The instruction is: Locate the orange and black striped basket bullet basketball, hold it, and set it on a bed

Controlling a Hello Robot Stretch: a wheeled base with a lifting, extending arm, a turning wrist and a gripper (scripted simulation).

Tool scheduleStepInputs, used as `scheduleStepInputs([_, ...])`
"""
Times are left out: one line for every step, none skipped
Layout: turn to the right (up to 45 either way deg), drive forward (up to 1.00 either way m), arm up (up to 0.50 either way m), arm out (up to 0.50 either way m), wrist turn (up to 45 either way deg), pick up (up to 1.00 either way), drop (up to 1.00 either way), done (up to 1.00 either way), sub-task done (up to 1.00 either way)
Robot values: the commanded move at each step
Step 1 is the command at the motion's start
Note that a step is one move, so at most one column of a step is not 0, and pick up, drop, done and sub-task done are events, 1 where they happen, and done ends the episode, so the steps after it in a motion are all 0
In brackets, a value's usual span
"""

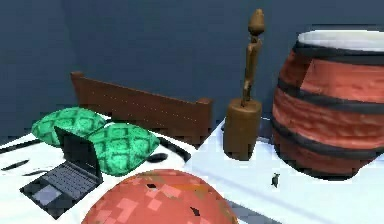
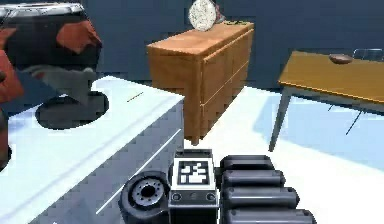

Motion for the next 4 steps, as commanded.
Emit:
scheduleStepInputs([-27.0,0.0,0.0,0.0,0.0,0.0,0.0,0.0,0.0])
scheduleStepInputs([0.0,0.25,0.0,0.0,0.0,0.0,0.0,0.0,0.0])
scheduleStepInputs([45.0,0.0,0.0,0.0,0.0,0.0,0.0,0.0,0.0])
scheduleStepInputs([45.0,0.0,0.0,0.0,0.0,0.0,0.0,0.0,0.0])
